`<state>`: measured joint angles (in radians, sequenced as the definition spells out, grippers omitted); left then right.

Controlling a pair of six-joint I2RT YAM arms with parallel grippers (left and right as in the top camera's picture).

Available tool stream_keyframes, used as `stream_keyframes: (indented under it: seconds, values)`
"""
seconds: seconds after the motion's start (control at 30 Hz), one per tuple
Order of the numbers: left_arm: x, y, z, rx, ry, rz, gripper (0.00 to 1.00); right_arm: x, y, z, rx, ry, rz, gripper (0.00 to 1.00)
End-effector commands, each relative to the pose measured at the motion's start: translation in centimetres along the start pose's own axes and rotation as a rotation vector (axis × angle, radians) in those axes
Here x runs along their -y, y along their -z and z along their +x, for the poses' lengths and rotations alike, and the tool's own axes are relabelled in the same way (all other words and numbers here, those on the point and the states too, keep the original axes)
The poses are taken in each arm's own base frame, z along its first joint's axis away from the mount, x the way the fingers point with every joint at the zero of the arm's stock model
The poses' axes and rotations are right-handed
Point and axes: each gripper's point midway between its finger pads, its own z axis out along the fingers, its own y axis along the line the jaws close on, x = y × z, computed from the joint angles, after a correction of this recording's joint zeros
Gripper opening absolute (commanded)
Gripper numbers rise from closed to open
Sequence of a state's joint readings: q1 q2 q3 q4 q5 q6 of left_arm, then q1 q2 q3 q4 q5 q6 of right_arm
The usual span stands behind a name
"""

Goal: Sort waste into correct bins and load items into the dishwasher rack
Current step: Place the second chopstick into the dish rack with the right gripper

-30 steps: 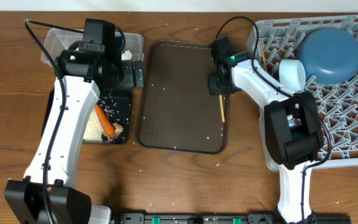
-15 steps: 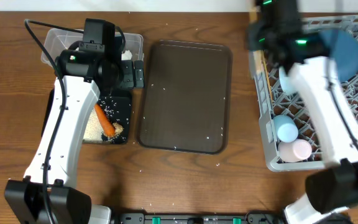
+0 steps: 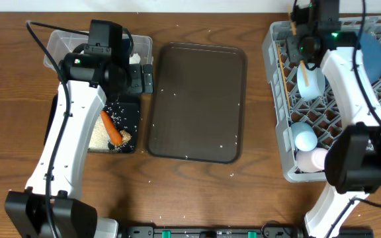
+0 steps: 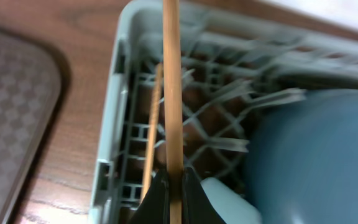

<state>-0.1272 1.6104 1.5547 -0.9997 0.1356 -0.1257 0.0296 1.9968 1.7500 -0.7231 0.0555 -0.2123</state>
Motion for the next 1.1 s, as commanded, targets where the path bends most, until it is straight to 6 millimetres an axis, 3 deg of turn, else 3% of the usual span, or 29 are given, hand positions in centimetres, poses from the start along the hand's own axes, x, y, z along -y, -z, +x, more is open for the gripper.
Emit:
stream_keyframes:
  seconds: [0.0, 0.1, 0.23, 0.27, 0.47, 0.57, 0.6, 0.67, 0.7, 0.73, 0.87, 0.9, 0.97, 1.07]
  values:
    - [0.1, -0.1, 0.1, -0.008, -0.01, 0.002, 0.98, -1.9, -0.2, -0.2, 0.007, 0.047, -0.058, 0.01]
    - [0.1, -0.1, 0.1, -0.008, -0.01, 0.002, 0.98, -2.5, -0.2, -0.3, 0.009, 0.055, -0.064, 0.02]
    - [0.1, -0.1, 0.1, -0.008, -0.01, 0.002, 0.98, -2.8, -0.1, -0.2, 0.001, 0.035, -0.068, 0.41]
    - [0.1, -0.1, 0.1, -0.008, -0.01, 0.002, 0.98, -2.8, -0.1, -0.1, -0.004, 0.033, -0.069, 0.45]
    - [0.1, -0.1, 0.1, -0.008, -0.01, 0.002, 0.98, -3.1, 0.6, 0.3, -0.023, -0.046, -0.074, 0.49]
    - [0.1, -0.1, 0.1, -0.008, -0.01, 0.002, 0.98, -2.8, 4.2, -1.5, 0.041, -0.045, -0.071, 0.5]
    - [0.1, -0.1, 0.1, -0.008, -0.01, 0.002, 0.98, -2.4, 6.4, -2.9, 0.093, -0.047, -0.063, 0.51]
    - [0.1, -0.1, 0.1, -0.008, -0.01, 0.002, 0.98, -1.2, 12.6, -6.1, 0.239, -0.056, -0.036, 0.54]
    - [0.1, -0.1, 0.1, -0.008, -0.01, 0.002, 0.98, -0.6, 15.8, -7.5, 0.315, -0.06, -0.019, 0.63]
    - [0.1, -0.1, 0.1, -0.007, -0.01, 0.002, 0.98, 0.5, 19.9, -9.1, 0.415, -0.07, 0.02, 0.99]
    - [0.1, -0.1, 0.1, -0.008, -0.01, 0.002, 0.98, 3.1, 35.3, -12.8, 0.819, -0.11, 0.122, 0.99]
    - [0.1, -0.1, 0.1, -0.008, -0.01, 0.002, 0.98, 3.5, 39.7, -12.9, 0.931, -0.118, 0.139, 0.99]
    - [0.1, -0.1, 0.1, -0.007, -0.01, 0.002, 0.98, 3.9, 45.7, -12.2, 1.074, -0.129, 0.161, 0.99]
    - [0.1, -0.1, 0.1, -0.008, -0.01, 0.002, 0.98, 4.0, 53.6, -9.1, 1.235, -0.14, 0.186, 0.99]
